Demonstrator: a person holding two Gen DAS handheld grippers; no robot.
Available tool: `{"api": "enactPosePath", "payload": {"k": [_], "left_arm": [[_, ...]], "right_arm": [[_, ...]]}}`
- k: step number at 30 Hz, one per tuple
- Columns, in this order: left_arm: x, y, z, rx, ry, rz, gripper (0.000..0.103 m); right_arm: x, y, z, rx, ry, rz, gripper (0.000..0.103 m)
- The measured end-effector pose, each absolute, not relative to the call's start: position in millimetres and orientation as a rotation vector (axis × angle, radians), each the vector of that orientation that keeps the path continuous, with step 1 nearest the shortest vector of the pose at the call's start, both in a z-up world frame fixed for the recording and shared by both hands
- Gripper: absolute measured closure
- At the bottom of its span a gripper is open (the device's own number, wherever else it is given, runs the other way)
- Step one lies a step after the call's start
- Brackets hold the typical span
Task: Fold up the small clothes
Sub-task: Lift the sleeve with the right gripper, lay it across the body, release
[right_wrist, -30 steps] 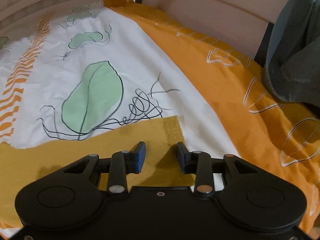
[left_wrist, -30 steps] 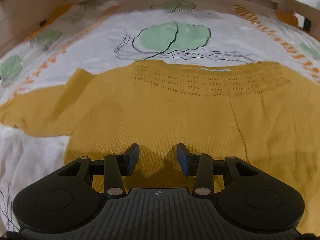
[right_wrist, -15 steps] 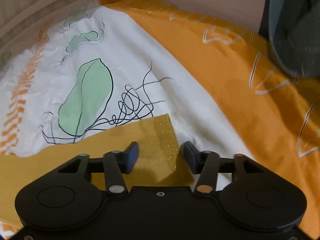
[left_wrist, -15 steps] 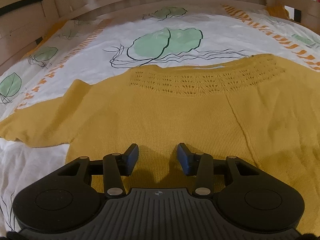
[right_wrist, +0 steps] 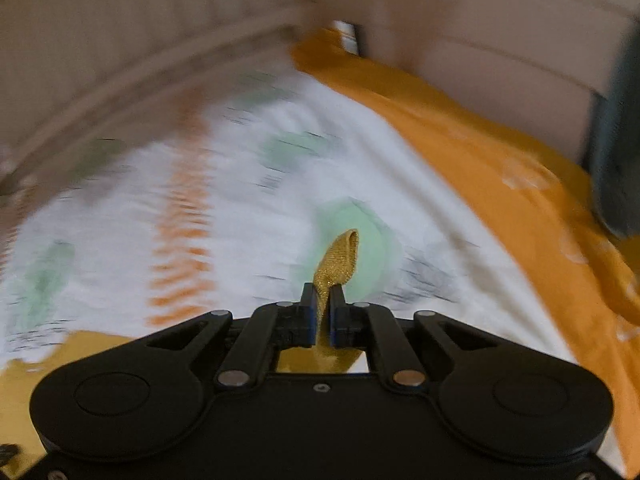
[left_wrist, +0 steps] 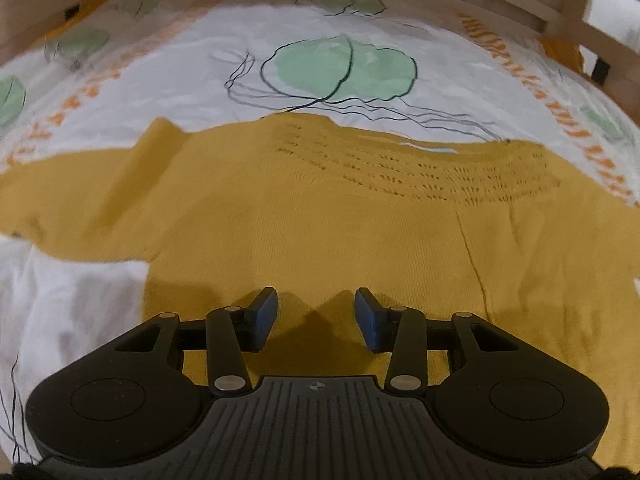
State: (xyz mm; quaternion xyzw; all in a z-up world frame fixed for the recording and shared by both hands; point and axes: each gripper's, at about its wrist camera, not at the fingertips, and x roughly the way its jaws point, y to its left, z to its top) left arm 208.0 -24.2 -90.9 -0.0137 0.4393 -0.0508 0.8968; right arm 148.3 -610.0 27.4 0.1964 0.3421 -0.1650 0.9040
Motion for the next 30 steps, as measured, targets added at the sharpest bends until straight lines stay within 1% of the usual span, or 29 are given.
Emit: {"api": "enactPosePath", "payload": {"k": [6,9,12,15,18,24,26,27,29,30], "left_arm": [[200,10,-78,-0.082,0.906,-0.12,0.062],[196,31,-72,-0.108,0.894,-0.106,0.062],[193,52,-68,-0.138,0.89,-0.088,0.062],[190,70,-67,-0.149,0.889,-0.066,0.062],[189,86,-68,-0.159,0.892,-0.047,0.062],[186,107,-72,-0.18,0.904,-0.022,0.062],[186,109,-74,-0.19,0.915,-0.019,0.062],[187,110,-74,-0.195,0.919,-0.02,0.062],[189,110,-74,-0.204,0.921,-0.029,0.062],[190,109,-73,-0.205,0.919,-0.034,0.062]], "right_arm": [[191,-498,82,0.401,0.651,-0.106,0.091],[219,-436,90,0.436,0.64,0.04,0.091],[246,-374,86,0.465,0.645,0.177,0.091],[268,-308,66,0.46,0.671,0.285,0.091],[288,-250,34,0.478,0.73,0.364,0.091],[299,-173,-32,0.426,0.83,0.411,0.09],[295,-158,-48,0.377,0.829,0.416,0.086],[292,-152,-51,0.359,0.822,0.422,0.08],[279,-153,-51,0.331,0.785,0.428,0.078],[272,-159,-50,0.321,0.766,0.43,0.075]]}}
